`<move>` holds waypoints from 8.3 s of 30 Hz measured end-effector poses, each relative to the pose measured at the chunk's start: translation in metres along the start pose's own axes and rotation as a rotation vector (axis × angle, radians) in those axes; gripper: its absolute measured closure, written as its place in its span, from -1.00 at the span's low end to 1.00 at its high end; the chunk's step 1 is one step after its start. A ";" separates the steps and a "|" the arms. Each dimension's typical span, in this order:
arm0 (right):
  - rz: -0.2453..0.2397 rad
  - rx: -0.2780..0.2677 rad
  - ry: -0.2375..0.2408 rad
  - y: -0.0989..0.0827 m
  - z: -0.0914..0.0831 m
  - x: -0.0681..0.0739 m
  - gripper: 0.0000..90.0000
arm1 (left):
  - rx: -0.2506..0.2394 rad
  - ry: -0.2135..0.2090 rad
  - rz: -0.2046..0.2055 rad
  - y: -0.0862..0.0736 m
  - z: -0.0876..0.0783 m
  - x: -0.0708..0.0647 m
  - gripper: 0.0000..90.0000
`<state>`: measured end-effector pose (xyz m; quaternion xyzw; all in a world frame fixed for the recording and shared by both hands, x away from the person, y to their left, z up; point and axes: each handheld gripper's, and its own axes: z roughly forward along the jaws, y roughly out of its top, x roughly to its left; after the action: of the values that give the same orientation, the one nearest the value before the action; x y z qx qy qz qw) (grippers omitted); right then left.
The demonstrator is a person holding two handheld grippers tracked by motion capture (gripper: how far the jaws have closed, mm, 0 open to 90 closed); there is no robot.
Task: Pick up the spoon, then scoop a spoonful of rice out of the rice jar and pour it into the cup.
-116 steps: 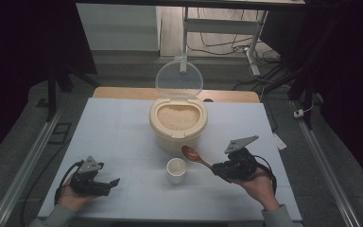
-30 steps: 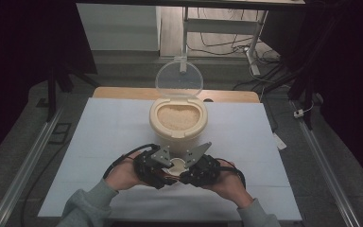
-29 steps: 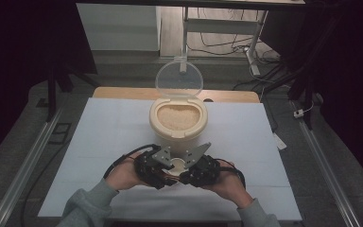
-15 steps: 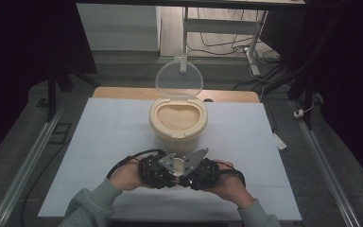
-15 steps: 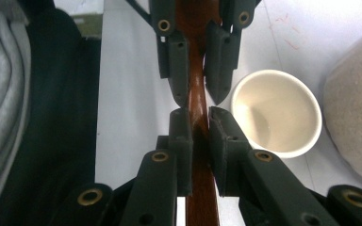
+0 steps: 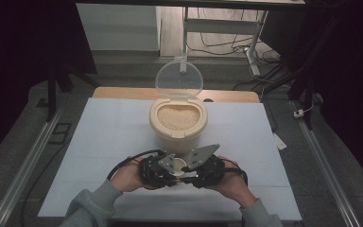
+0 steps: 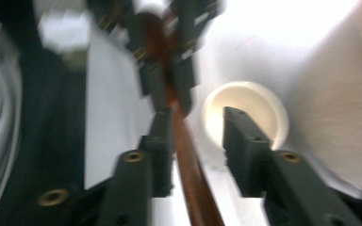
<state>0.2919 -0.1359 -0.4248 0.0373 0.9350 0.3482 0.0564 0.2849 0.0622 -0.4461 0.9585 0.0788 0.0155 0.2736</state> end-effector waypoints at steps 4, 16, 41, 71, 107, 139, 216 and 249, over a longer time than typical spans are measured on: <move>0.120 -0.149 -0.079 -0.007 -0.016 -0.008 0.19 | -0.029 0.034 -0.010 -0.001 -0.004 0.001 0.76; 0.381 -0.367 -0.301 -0.034 -0.047 -0.009 -0.15 | -0.143 0.142 -0.055 -0.009 -0.018 0.003 0.76; 0.518 -0.403 -0.313 -0.039 -0.016 0.006 -0.19 | -0.233 0.230 -0.083 -0.008 -0.017 0.000 0.76; 0.542 -0.664 -0.145 -0.037 -0.020 0.010 0.82 | -0.201 0.282 -0.020 -0.001 -0.015 -0.012 0.77; 0.524 -0.813 -0.142 -0.050 -0.046 -0.005 0.84 | -0.409 0.295 -0.235 -0.038 -0.043 -0.004 -0.32; 0.559 -0.882 -0.258 -0.077 -0.084 -0.018 0.84 | -0.371 0.421 -0.574 -0.197 -0.051 -0.018 -0.48; 0.552 -0.634 -0.619 -0.008 -0.059 -0.103 0.84 | -0.337 0.401 -0.551 -0.192 -0.037 -0.011 -0.50; 1.043 -0.804 -0.340 -0.045 -0.044 -0.128 0.84 | -0.337 0.405 -0.545 -0.190 -0.037 -0.010 -0.50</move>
<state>0.4114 -0.2119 -0.4112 0.5135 0.5708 0.6397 0.0366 0.2449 0.2390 -0.5146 0.8214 0.3799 0.1441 0.4002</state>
